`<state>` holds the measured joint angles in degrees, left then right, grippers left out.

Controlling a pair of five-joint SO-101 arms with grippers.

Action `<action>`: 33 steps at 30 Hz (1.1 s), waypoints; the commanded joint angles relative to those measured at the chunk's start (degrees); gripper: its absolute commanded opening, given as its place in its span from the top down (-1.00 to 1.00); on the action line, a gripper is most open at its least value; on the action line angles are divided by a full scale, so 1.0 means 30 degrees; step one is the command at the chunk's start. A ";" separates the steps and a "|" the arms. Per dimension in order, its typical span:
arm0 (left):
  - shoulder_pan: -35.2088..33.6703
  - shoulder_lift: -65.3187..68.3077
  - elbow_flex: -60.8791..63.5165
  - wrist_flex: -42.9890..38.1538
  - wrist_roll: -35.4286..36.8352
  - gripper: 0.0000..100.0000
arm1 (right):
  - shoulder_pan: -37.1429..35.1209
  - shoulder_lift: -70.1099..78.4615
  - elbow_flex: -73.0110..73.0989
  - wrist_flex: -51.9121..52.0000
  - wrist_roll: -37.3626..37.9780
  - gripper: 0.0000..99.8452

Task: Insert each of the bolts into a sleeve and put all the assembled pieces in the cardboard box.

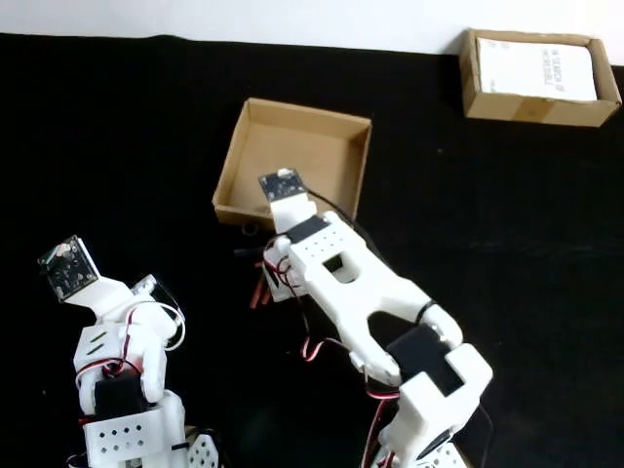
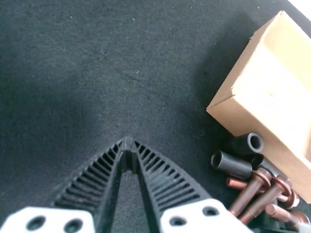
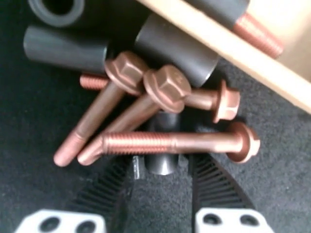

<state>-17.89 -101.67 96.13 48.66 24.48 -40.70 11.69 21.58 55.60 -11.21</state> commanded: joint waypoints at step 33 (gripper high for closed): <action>0.1275 -0.0103 0.0366 0.0938 -0.1700 0.97 | 0.1011 -1.5663 -0.0689 0.8132 0.0703 0.99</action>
<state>-15.52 -101.67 96.13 50.86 22.73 -38.86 -27.78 20.88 76.97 -9.89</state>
